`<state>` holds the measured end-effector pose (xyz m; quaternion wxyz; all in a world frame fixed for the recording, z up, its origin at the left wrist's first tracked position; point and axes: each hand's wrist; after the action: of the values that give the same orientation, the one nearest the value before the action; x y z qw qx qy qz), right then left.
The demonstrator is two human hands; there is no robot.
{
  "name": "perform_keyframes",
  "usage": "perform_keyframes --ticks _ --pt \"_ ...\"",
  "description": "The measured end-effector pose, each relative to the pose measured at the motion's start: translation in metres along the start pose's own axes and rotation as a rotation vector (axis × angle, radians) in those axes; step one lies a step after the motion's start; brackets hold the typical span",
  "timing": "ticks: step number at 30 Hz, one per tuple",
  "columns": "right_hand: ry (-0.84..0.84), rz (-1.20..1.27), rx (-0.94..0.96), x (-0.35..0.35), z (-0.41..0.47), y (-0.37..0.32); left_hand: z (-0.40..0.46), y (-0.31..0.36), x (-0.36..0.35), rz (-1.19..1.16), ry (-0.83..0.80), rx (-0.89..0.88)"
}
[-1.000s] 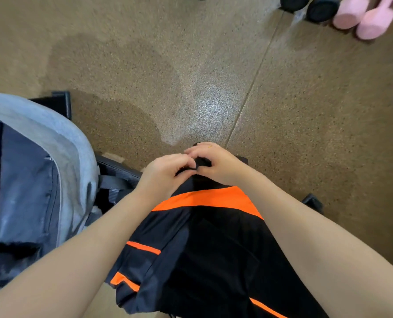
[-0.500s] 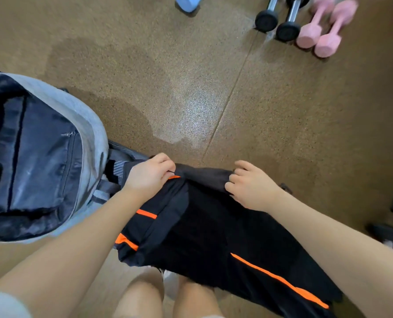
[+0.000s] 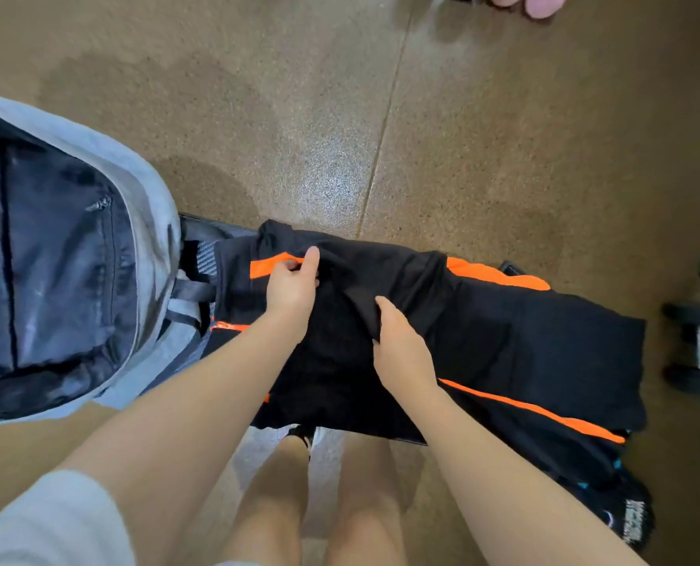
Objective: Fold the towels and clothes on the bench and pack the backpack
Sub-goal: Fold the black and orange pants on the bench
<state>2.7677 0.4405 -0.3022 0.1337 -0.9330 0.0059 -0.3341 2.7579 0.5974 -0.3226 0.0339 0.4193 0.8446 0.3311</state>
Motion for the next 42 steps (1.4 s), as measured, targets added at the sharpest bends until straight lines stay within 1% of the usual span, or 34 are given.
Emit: perform_keyframes --ticks 3,4,5,6,8,9,10,11,12,13,14,15,16,17,19,21,24,26,28,31,33,34,37,39,40,41,42 --pt "0.037 -0.134 0.159 -0.005 -0.014 -0.003 0.008 0.012 -0.006 -0.067 0.0 -0.103" --pt "0.019 -0.163 0.213 -0.008 -0.02 -0.008 0.008 0.016 -0.005 -0.092 -0.008 -0.159" --pt "-0.028 -0.162 0.261 -0.011 -0.026 -0.013 0.009 0.017 -0.002 -0.103 -0.019 -0.212" --pt "-0.112 -0.138 0.296 -0.014 -0.031 -0.019 0.008 0.017 0.002 -0.09 -0.029 -0.246" --pt "-0.288 -0.062 0.301 -0.015 -0.031 -0.026 0.011 0.012 0.01 -0.022 -0.026 -0.248" --pt "-0.267 -0.027 0.268 -0.014 -0.029 -0.025 0.014 0.007 0.013 0.002 -0.011 -0.217" --pt "-0.153 0.022 0.204 -0.011 -0.024 -0.021 0.014 0.002 0.014 0.024 0.015 -0.169" --pt "0.019 0.095 0.112 -0.006 -0.016 -0.014 0.013 -0.004 0.014 0.057 0.036 -0.115" --pt "0.195 0.18 -0.004 0.001 -0.007 -0.005 0.009 -0.008 0.013 0.117 0.038 -0.09" --pt "0.333 0.267 -0.129 0.009 0.003 0.005 0.004 -0.014 0.01 0.191 0.03 -0.103" --pt "0.412 0.346 -0.255 0.017 0.013 0.016 -0.002 -0.019 0.005 0.251 0.022 -0.135" --pt "0.424 0.405 -0.376 0.023 0.022 0.027 -0.008 -0.025 0.0 0.288 0.024 -0.168" --pt "0.379 0.435 -0.466 0.027 0.03 0.036 -0.015 -0.03 -0.006 0.309 0.034 -0.196" --pt "0.323 0.45 -0.504 0.028 0.037 0.045 -0.02 -0.035 -0.01 0.326 0.048 -0.207" --pt "0.261 0.488 -0.485 0.028 0.046 0.055 -0.025 -0.043 -0.016 0.365 0.102 -0.188" --pt "0.253 0.487 -0.428 0.029 0.049 0.058 -0.026 -0.048 -0.018 0.483 0.137 -0.179" --pt "0.27 0.532 -0.39 0.035 0.041 0.063 -0.035 -0.045 -0.016 0.669 0.153 -0.267" --pt "0.245 0.67 -0.407 0.032 0.025 0.067 -0.042 -0.038 -0.011 0.748 0.202 -0.334" --pt "0.206 0.812 -0.431 0.023 0.003 0.068 -0.049 -0.033 -0.004 0.749 0.224 -0.402" --pt "0.179 0.92 -0.452 0.007 -0.026 0.067 -0.059 -0.032 0.009 0.653 0.221 -0.478" --pt "0.139 0.999 -0.491 -0.003 -0.041 0.063 -0.067 -0.031 0.015 0.619 0.205 -0.482" --pt "0.115 1.017 -0.509 -0.009 -0.046 0.06 -0.07 -0.028 0.017 0.572 0.189 -0.458" --pt "-0.006 0.972 -0.562 -0.026 -0.049 0.052 -0.072 -0.025 0.017 0.403 0.079 -0.349" --pt "-0.182 0.881 -0.583 -0.033 -0.044 0.048 -0.064 -0.028 0.02 0.433 0.041 -0.314" --pt "-0.258 0.777 -0.573 -0.033 -0.041 0.049 -0.06 -0.03 0.023 0.477 0.045 -0.298" --pt "-0.281 0.614 -0.536 -0.031 -0.037 0.052 -0.055 -0.032 0.026 0.532 0.052 -0.267" --pt "-0.247 0.423 -0.492 -0.027 -0.034 0.056 -0.052 -0.035 0.029 0.604 0.05 -0.224"
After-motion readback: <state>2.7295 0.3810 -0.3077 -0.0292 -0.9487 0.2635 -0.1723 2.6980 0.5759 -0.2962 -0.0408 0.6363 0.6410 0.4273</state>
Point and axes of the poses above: each hand's wrist, its own z-axis towards the middle knuckle, its own x-axis out of the back of the hand, y = z × x, and after that the axes turned 6 degrees about -x, right-handed
